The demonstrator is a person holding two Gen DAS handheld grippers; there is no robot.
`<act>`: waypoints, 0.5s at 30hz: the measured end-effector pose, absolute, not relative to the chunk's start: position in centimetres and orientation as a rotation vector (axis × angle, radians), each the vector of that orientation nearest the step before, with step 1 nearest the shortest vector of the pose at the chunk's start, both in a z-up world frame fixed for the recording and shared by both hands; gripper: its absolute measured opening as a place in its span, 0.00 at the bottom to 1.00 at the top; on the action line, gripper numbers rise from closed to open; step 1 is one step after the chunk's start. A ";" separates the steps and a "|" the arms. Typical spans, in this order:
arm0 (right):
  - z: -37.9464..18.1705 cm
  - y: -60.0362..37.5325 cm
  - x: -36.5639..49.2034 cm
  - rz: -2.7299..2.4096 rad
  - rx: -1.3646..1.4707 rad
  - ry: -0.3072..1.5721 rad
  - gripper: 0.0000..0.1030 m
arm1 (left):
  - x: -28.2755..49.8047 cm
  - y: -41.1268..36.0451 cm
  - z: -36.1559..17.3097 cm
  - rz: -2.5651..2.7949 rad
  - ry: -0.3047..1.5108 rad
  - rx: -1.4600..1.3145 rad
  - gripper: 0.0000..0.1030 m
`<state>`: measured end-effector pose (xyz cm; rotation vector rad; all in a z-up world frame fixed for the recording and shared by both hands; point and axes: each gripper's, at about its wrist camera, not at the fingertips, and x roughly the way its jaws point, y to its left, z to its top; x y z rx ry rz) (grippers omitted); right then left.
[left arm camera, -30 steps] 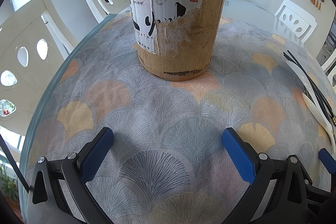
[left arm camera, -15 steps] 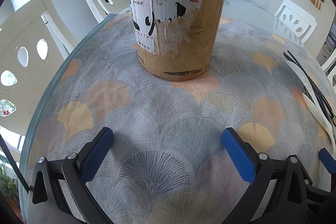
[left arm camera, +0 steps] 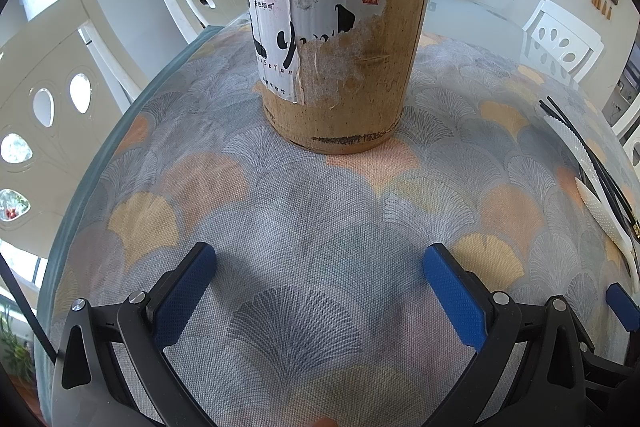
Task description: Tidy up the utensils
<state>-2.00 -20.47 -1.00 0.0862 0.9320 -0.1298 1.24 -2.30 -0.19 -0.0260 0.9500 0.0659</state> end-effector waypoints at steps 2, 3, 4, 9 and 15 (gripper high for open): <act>-1.0 -20.6 -2.0 -0.130 0.086 0.932 1.00 | 1.2 -2.4 -0.2 0.064 0.950 -0.028 1.00; -1.0 -20.5 -2.0 -0.130 0.086 0.932 1.00 | 1.2 -2.4 -0.2 0.064 0.950 -0.028 1.00; -1.0 -20.5 -2.0 -0.130 0.086 0.932 1.00 | 1.2 -2.4 -0.1 0.064 0.950 -0.028 1.00; -1.0 -20.5 -2.0 -0.130 0.086 0.932 1.00 | 1.2 -2.1 -0.1 0.061 0.950 -0.030 1.00; -1.0 -20.5 -2.0 -0.130 0.086 0.932 1.00 | 1.2 -2.1 -0.1 0.060 0.951 -0.031 1.00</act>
